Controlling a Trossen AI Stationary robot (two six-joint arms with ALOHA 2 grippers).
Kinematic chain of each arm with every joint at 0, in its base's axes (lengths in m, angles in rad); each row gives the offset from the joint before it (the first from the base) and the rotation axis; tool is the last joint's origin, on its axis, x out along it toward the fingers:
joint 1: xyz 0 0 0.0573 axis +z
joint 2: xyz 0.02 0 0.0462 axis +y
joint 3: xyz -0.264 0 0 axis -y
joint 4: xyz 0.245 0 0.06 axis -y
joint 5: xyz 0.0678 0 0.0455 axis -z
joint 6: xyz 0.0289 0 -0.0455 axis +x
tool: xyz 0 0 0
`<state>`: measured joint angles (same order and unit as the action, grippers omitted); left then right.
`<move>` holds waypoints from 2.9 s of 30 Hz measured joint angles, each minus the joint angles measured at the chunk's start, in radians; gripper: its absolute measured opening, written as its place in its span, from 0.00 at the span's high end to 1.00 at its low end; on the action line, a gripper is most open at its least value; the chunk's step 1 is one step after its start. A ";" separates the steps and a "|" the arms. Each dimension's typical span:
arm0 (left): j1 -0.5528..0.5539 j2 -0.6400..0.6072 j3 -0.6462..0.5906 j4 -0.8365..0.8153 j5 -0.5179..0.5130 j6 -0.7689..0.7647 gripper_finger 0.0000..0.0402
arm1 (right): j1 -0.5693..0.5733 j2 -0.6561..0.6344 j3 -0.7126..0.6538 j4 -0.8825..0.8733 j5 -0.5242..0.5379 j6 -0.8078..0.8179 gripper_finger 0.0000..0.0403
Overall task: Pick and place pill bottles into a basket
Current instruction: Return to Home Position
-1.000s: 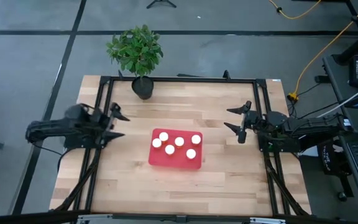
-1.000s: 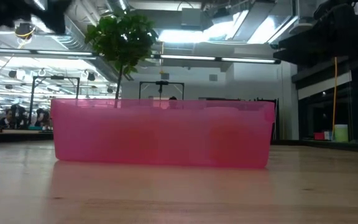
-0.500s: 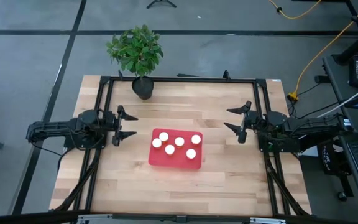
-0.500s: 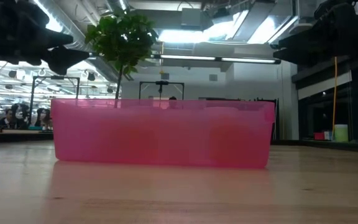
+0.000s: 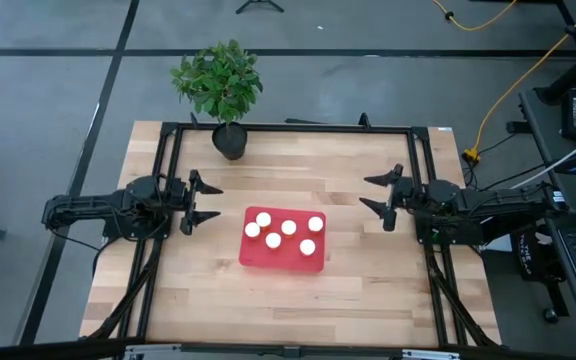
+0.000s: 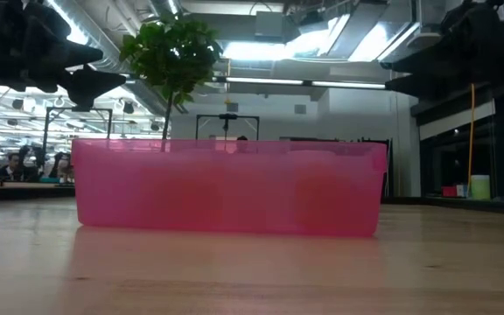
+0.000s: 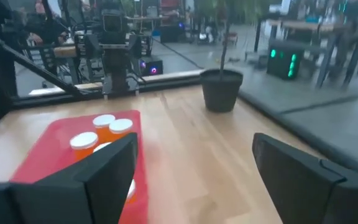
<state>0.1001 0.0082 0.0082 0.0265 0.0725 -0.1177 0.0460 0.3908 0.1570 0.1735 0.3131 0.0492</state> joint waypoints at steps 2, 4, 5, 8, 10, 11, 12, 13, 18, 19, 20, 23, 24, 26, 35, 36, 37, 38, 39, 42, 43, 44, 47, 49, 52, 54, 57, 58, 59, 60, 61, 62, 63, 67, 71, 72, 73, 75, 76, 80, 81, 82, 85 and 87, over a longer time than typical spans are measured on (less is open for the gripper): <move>0.000 0.000 0.000 0.000 0.000 0.000 0.23 | 0.000 0.000 0.000 -0.015 0.000 0.063 0.21; 0.000 0.000 0.000 0.000 0.000 0.000 0.23 | 0.000 -0.002 0.000 -0.017 -0.003 0.106 0.21; 0.000 0.000 0.000 0.000 0.000 0.000 0.23 | 0.000 -0.007 0.000 -0.002 -0.022 0.105 0.21; 0.000 0.000 0.000 0.000 0.000 0.000 0.23 | -0.002 -0.044 0.000 0.057 -0.169 0.023 0.21; 0.000 0.000 0.000 0.000 0.000 0.000 0.23 | -0.009 -0.090 0.000 0.038 -0.239 0.001 0.21; 0.000 0.000 0.000 0.000 0.000 0.000 0.23 | -0.013 -0.121 -0.002 0.014 -0.251 0.002 0.21; 0.000 0.000 0.000 0.000 0.000 0.000 0.23 | -0.015 -0.153 -0.017 0.006 -0.256 0.004 0.21; 0.000 0.000 0.000 0.000 -0.001 0.000 0.23 | -0.017 -0.191 -0.041 0.005 -0.259 0.011 0.21; 0.000 0.000 0.000 0.000 -0.001 0.000 0.23 | -0.020 -0.392 -0.149 -0.054 -0.265 0.055 0.21; 0.000 0.001 0.000 -0.001 -0.002 0.000 0.23 | -0.020 -0.390 -0.149 -0.052 -0.265 0.047 0.21; 0.000 0.002 0.000 0.000 -0.002 0.000 0.23 | -0.020 -0.389 -0.150 -0.067 -0.277 0.027 0.21; 0.000 0.005 0.000 0.000 -0.002 -0.001 0.23 | -0.018 -0.389 -0.150 -0.075 -0.310 -0.002 0.21; 0.000 0.003 0.000 0.000 -0.001 0.000 0.23 | -0.019 -0.390 -0.150 -0.094 -0.322 -0.002 0.21; 0.000 0.006 0.000 0.001 0.001 -0.001 0.23 | -0.019 -0.390 -0.150 -0.135 -0.351 -0.001 0.21; 0.000 0.009 0.000 -0.001 -0.001 -0.001 0.23 | -0.016 -0.351 -0.150 -0.149 -0.340 -0.057 0.21; 0.000 0.009 0.000 -0.001 -0.001 -0.001 0.23 | -0.016 -0.334 -0.150 -0.148 -0.332 -0.073 0.21; 0.000 0.009 0.000 -0.001 -0.001 0.000 0.23 | -0.016 -0.313 -0.150 -0.149 -0.328 -0.082 0.21; 0.000 0.009 0.000 -0.001 -0.001 0.000 0.23 | -0.016 -0.291 -0.150 -0.154 -0.327 -0.076 0.21; 0.000 0.009 0.000 -0.001 -0.001 0.000 0.23 | -0.016 -0.270 -0.150 -0.153 -0.326 -0.055 0.21; 0.000 0.009 0.000 -0.001 -0.001 0.000 0.23 | -0.016 -0.209 -0.150 -0.154 -0.326 0.039 0.21; 0.000 0.009 0.000 -0.001 -0.001 0.000 0.23 | -0.016 -0.193 -0.150 -0.153 -0.326 0.066 0.21; 0.000 0.009 0.000 -0.001 -0.001 0.000 0.23 | -0.016 -0.180 -0.150 -0.151 -0.326 0.089 0.21; 0.000 0.009 0.000 -0.001 -0.001 0.000 0.23 | -0.016 -0.156 -0.150 -0.091 -0.325 0.122 0.21; 0.000 0.009 0.000 -0.001 -0.001 0.000 0.23 | -0.016 -0.155 -0.150 0.038 -0.346 0.058 0.21; 0.000 0.009 0.000 -0.001 -0.001 0.000 0.23 | -0.015 -0.166 -0.150 0.223 -0.394 -0.081 0.21; 0.000 0.009 0.000 -0.001 -0.001 0.000 0.23 | -0.016 -0.176 -0.150 0.257 -0.400 -0.114 0.21; 0.000 0.009 0.000 -0.001 -0.001 0.000 0.23 | -0.015 -0.190 -0.150 0.238 -0.435 -0.082 0.21; 0.000 0.009 0.000 -0.001 -0.001 0.000 0.23 | -0.015 -0.192 -0.150 0.223 -0.450 -0.070 0.21; 0.000 0.009 0.000 -0.001 -0.001 0.000 0.23 | -0.015 -0.195 -0.150 0.208 -0.465 -0.057 0.21; 0.000 0.009 0.000 -0.001 -0.001 0.000 0.23 | -0.015 -0.200 -0.150 0.198 -0.476 -0.054 0.21; 0.000 0.009 0.000 -0.001 -0.001 0.000 0.23 | -0.015 -0.205 -0.150 0.193 -0.480 -0.053 0.21; 0.000 0.009 0.000 -0.001 -0.001 0.000 0.23 | -0.015 -0.212 -0.150 0.190 -0.480 -0.054 0.21; 0.000 0.009 0.000 -0.001 -0.001 0.000 0.23 | -0.015 -0.218 -0.150 0.188 -0.481 -0.057 0.21; 0.000 0.009 0.000 -0.001 -0.001 0.000 0.23 | -0.015 -0.270 -0.150 0.097 -0.472 -0.053 0.21; 0.000 0.009 0.000 -0.001 -0.001 0.000 0.23 | -0.015 -0.350 -0.150 -0.028 -0.445 -0.027 0.21; 0.000 0.009 0.000 -0.001 -0.001 0.000 0.23 | -0.015 -0.375 -0.150 -0.051 -0.435 -0.028 0.21; 0.000 0.009 0.000 -0.001 -0.001 0.000 0.23 | -0.015 -0.392 -0.150 -0.074 -0.421 -0.031 0.21; 0.000 0.008 0.000 -0.001 -0.001 0.000 0.23 | -0.015 -0.390 -0.150 -0.107 -0.395 -0.030 0.21; 0.000 0.008 0.000 -0.001 -0.001 0.000 0.23 | -0.015 -0.388 -0.150 -0.127 -0.388 -0.029 0.21; 0.000 0.009 0.000 -0.001 -0.001 0.000 0.23 | -0.015 -0.389 -0.150 -0.145 -0.376 -0.030 0.21; 0.000 0.009 0.000 -0.001 -0.002 0.000 0.23 | -0.015 -0.389 -0.150 -0.146 -0.362 -0.036 0.21; 0.000 0.009 0.000 -0.001 -0.002 0.000 0.23 | -0.015 -0.389 -0.150 -0.148 -0.345 -0.042 0.21; 0.000 0.009 0.000 -0.001 0.000 0.000 0.23 | -0.016 -0.389 -0.150 -0.149 -0.322 -0.039 0.21; 0.000 0.009 0.000 -0.001 0.000 0.000 0.23 | -0.015 -0.388 -0.150 -0.149 -0.324 -0.027 0.21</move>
<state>0.0998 0.0174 0.0082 0.0257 0.0723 -0.1178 0.0306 0.0031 0.0071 0.0246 -0.0111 0.0222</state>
